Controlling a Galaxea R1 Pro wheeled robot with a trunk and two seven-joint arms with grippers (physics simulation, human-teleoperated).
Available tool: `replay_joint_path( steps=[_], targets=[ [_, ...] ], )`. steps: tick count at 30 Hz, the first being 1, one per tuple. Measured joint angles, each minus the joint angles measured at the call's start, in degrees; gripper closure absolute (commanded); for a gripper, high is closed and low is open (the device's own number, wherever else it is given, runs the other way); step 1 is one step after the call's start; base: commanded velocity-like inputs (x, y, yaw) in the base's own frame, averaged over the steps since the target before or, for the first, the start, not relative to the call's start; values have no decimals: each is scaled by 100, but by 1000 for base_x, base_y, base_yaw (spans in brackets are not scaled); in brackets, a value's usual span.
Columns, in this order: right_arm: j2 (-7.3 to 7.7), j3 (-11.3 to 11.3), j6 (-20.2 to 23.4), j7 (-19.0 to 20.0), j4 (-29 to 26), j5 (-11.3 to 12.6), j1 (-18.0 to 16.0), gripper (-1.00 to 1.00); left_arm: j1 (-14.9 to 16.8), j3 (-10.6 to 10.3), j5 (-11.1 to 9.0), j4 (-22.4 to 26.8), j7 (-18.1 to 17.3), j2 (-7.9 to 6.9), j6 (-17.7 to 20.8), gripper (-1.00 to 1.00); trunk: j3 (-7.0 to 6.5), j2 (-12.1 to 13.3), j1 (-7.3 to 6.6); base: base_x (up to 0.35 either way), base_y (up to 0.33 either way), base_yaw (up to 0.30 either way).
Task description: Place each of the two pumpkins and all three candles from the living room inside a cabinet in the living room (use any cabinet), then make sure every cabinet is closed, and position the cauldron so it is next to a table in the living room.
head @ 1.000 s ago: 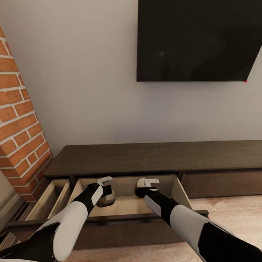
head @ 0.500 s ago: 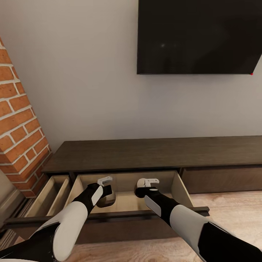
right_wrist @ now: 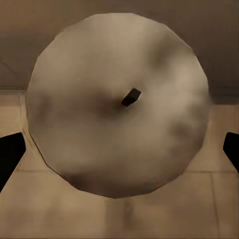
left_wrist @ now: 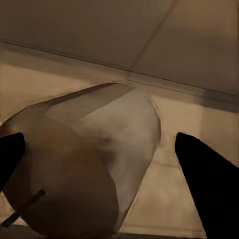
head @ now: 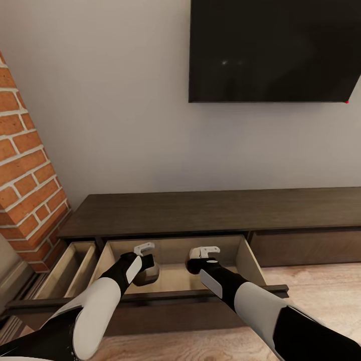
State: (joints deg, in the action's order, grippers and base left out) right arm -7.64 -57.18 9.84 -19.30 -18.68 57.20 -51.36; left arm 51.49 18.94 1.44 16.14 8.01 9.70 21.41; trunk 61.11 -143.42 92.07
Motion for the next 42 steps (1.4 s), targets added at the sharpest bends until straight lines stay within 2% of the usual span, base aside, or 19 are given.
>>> replay_joint_path(
  steps=[12, 15, 19, 24, 27, 30, 42],
  targets=[
    [-2, -1, -11, 18, -16, 9, 0, -100, 0, 6, 0, -34, -3, -8, -21, -100, 0, 0, 0, 0, 0, 0],
    [-1, 1, -7, 19, -1, 20, 0, -100, 0, 7, -1, -241, -6, -3, -42, -100, -66, 3, -8, 0, 0, 0],
    [5, 4, -12, 12, 13, 25, 4, -100, 1, 11, -6, -575, 2, -5, -485, -100, -154, 9, -18, 0, 0, 0],
    [41, 17, -22, 11, 24, 17, 6, -100, 1, 3, -8, -751, 10, -7, -802, -100, -265, 15, -31, 0, 0, 0],
    [39, 14, -23, 5, 35, 31, 8, -100, 1, 1, -9, -1047, 0, -7, -1099, -100, -332, 19, -39, 0, 0, 0],
    [26, 7, -23, 13, 31, 35, 8, -100, 1, 4, -4, -1165, 2, -1, -1381, -100, -386, 138, -104, 0, 0, 0],
    [55, 18, -23, 35, 13, 42, 17, -100, 1, 8, 3, -1434, -43, -13, -1706, -100, -601, 619, -367, 0, 0, 0]
  ],
)
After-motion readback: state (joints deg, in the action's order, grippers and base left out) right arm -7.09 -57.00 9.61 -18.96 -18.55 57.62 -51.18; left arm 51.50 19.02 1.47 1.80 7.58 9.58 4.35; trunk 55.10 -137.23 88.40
